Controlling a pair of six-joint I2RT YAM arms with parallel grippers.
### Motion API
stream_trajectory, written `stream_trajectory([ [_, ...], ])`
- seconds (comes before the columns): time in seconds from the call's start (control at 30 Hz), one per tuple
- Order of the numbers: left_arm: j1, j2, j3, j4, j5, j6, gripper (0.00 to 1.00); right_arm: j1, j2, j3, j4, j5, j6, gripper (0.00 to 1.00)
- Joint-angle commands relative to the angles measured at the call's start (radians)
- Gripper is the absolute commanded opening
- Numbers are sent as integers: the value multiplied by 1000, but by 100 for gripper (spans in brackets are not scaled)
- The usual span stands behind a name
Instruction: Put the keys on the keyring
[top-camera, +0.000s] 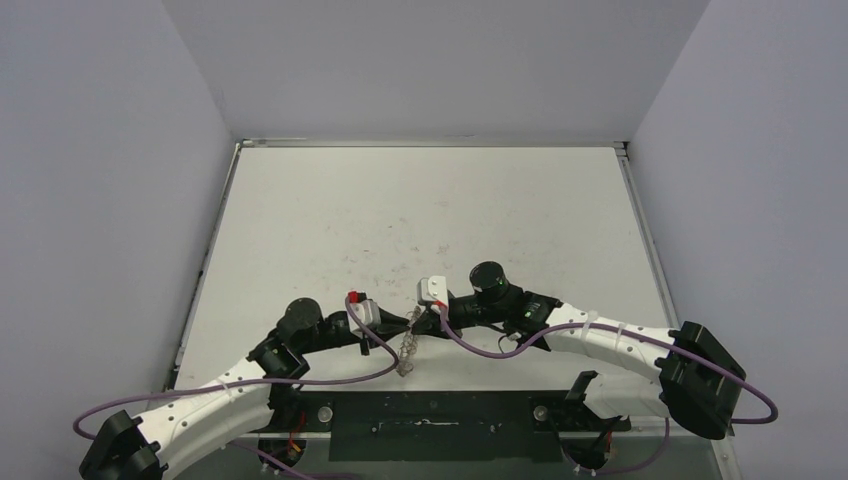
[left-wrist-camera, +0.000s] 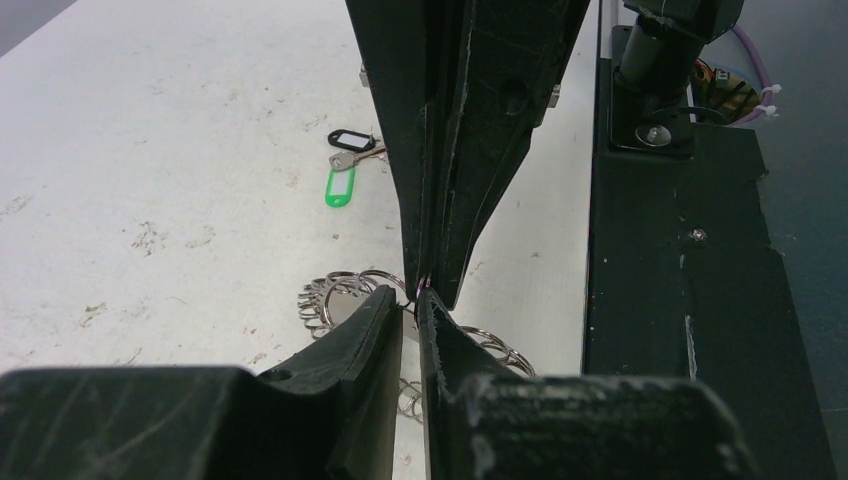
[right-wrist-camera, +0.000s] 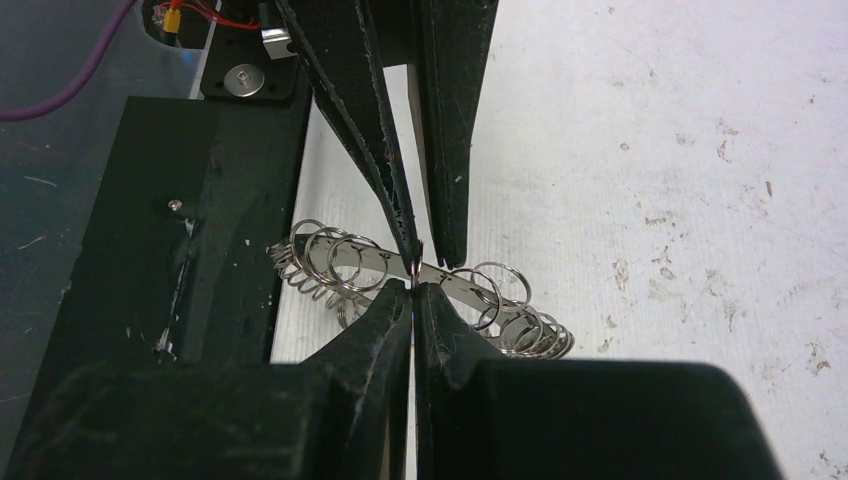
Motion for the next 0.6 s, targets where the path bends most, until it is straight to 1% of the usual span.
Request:
stream_trajectory([
  [0.0,-8,1,55,-36,-16,26,10,3,-29,12,44,-51,-2,0],
  [0.1,-10,-21,55,-55,-31,26,11,0,-29,9,45,-51,-1,0],
  [0.3,-15,-97,55,-117,-88,25,14,-5,-27,3,55,-53,2,0],
  [0.47,-19,-119,55,-153,-113,26,8,-8,-21,5,63,-56,5,0],
  [0.57,-25,-106,60,-163,-105,27,7,-7,-21,5,69,-53,10,0],
])
